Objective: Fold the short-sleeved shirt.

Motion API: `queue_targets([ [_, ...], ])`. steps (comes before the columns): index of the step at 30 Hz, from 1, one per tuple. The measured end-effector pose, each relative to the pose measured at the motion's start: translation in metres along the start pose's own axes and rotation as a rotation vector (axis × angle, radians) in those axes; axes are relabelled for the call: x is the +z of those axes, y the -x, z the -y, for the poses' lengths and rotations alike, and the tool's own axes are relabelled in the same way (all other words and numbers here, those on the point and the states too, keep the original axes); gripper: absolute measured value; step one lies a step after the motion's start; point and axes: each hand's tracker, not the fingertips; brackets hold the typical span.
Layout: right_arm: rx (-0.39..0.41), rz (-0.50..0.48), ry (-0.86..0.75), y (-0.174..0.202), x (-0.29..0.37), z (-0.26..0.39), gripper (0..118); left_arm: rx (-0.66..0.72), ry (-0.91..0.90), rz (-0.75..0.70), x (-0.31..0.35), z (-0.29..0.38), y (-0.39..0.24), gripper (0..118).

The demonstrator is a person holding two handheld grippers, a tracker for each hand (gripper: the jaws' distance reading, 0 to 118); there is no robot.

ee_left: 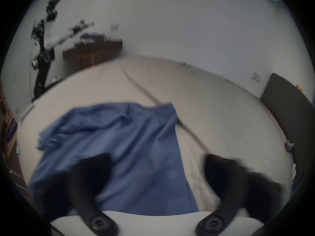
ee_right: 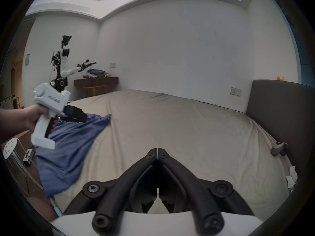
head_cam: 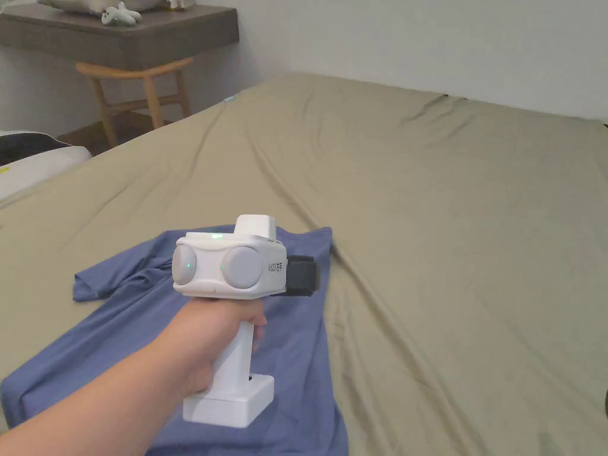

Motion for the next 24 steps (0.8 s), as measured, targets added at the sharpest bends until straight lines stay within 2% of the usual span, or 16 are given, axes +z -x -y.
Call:
queue_targets([
  [2,0.002,0.012,0.017,-0.011,-0.002,0.006,0,-0.011,0.085,-0.010,-0.032,-0.007,-0.008,102],
  [5,-0.002,0.013,0.033,-0.023,-0.002,0.016,0,-0.017,0.098,-0.043,-0.061,-0.015,-0.021,97],
  [6,0.000,0.011,0.041,-0.024,-0.003,0.019,0,-0.023,0.120,-0.092,-0.069,-0.017,-0.024,82],
  [8,0.008,0.008,0.053,-0.025,-0.006,0.023,0,-0.013,0.188,-0.138,-0.102,-0.013,0.004,69],
  [9,0.008,0.008,0.056,-0.025,-0.006,0.024,0,-0.017,0.184,-0.188,-0.105,-0.013,0.007,63],
  [10,0.005,0.008,0.057,-0.031,-0.006,0.028,0,-0.025,0.137,-0.160,-0.100,-0.015,0.009,58],
  [11,-0.006,0.006,0.057,-0.033,-0.005,0.030,0,-0.037,0.136,-0.137,-0.098,-0.017,0.011,45],
  [12,-0.023,0.000,0.056,-0.035,-0.003,0.030,0,-0.072,0.124,-0.124,-0.095,-0.016,0.013,10],
  [13,-0.034,-0.004,0.054,-0.036,-0.002,0.030,0,-0.067,0.088,-0.139,-0.090,-0.014,0.016,0],
  [14,-0.039,-0.006,0.050,-0.038,0.002,0.029,0,-0.028,0.053,-0.136,-0.083,-0.013,0.022,0],
  [15,-0.044,-0.017,0.047,-0.040,0.004,0.027,0,-0.014,0.018,-0.124,-0.044,0.016,-0.008,0],
  [19,-0.055,-0.063,0.051,-0.060,0.027,0.017,0,-0.065,-0.147,-0.078,0.043,0.007,-0.041,0],
  [21,0.012,-0.051,0.026,-0.069,0.046,0.012,0,-0.023,-0.218,-0.011,0.092,-0.002,-0.060,0],
  [24,0.049,-0.035,0.003,-0.090,0.082,0.009,0,-0.041,-0.314,0.082,0.158,-0.026,-0.099,0],
])
